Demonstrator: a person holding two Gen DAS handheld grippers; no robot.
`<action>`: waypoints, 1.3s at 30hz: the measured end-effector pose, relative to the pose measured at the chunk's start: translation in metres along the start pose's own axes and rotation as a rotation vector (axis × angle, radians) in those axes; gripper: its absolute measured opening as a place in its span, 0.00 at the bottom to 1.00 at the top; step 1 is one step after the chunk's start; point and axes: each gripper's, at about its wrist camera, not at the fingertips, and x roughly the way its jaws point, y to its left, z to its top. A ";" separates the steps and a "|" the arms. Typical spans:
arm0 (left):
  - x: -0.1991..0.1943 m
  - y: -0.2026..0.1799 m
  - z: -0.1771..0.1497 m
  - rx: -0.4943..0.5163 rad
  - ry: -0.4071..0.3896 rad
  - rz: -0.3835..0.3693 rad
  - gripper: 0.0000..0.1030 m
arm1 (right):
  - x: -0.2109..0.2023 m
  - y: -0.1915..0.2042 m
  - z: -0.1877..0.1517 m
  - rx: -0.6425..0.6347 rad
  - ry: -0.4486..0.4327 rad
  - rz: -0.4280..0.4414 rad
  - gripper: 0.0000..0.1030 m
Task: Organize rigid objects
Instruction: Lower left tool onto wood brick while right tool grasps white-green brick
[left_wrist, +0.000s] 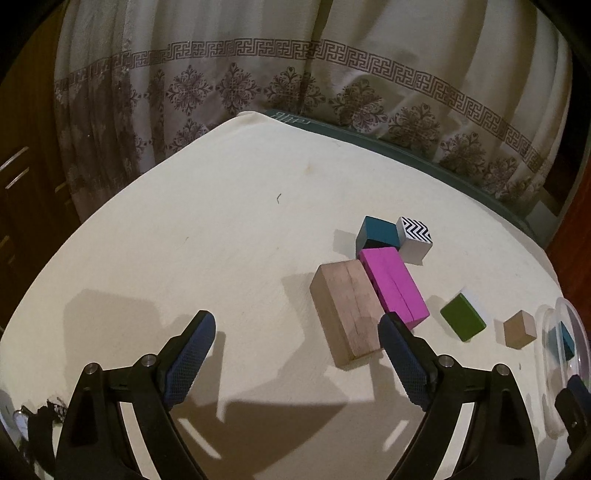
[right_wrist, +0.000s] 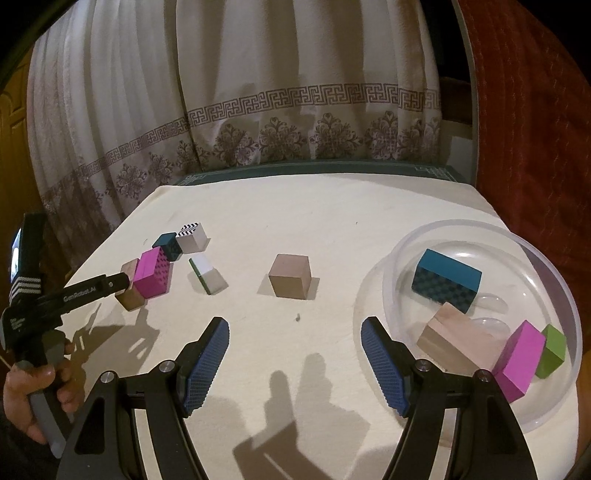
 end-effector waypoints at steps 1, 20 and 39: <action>0.000 -0.001 0.000 0.002 0.003 0.002 0.88 | 0.001 0.001 0.000 -0.001 0.001 0.001 0.75; 0.000 -0.004 -0.006 0.047 0.014 0.018 0.93 | 0.003 0.012 -0.002 -0.025 0.014 0.005 0.75; 0.011 -0.018 -0.002 0.094 0.025 -0.025 0.80 | 0.019 0.038 0.001 -0.063 0.052 0.056 0.75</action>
